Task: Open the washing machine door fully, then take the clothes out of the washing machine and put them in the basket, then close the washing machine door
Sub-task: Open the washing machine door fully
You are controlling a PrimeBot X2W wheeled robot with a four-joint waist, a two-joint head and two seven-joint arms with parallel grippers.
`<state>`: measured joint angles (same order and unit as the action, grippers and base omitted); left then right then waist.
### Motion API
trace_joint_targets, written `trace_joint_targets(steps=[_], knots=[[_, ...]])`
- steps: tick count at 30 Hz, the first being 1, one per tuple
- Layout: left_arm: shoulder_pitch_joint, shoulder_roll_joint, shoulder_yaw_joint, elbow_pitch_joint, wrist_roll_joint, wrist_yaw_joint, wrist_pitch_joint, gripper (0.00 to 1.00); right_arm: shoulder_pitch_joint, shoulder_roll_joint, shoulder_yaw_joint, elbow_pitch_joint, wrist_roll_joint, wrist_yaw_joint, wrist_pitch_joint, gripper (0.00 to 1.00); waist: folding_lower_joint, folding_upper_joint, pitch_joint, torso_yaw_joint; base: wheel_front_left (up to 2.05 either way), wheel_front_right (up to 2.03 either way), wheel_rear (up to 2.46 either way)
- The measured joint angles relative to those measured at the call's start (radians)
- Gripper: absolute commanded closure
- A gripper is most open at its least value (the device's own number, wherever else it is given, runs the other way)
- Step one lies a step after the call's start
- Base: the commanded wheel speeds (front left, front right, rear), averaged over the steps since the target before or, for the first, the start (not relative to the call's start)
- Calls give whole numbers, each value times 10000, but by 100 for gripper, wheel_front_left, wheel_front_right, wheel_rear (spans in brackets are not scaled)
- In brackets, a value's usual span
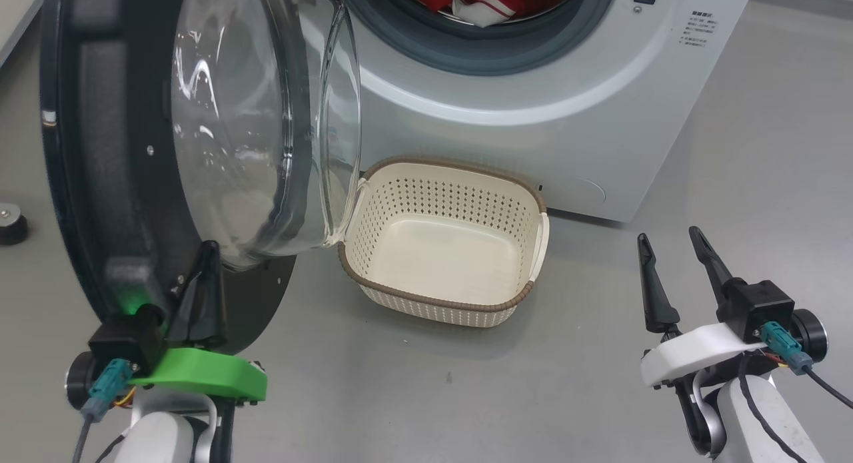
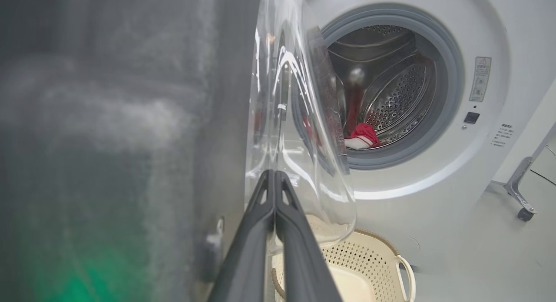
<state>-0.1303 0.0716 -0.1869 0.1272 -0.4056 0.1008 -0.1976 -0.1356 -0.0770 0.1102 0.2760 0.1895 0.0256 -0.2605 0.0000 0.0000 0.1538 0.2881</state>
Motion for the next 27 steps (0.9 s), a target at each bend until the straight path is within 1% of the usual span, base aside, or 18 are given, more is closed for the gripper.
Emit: trace_joint_targets(steps=[16,20,27], knots=[[-140,186,1791,550,-359,58,-341,100,-250,-40,-119,-104,-165,86,0,0,0,0,429,131,0,0,0],[-323,268,2146,794,-431,82,-418,100,-267,-105,-157,-102,-167,163,0,0,0,0,506,157,0,0,0],[-654,422,2715,1273,-522,84,-458,100,-419,-119,-184,-98,-255,174,0,0,0,0,641,166,0,0,0]])
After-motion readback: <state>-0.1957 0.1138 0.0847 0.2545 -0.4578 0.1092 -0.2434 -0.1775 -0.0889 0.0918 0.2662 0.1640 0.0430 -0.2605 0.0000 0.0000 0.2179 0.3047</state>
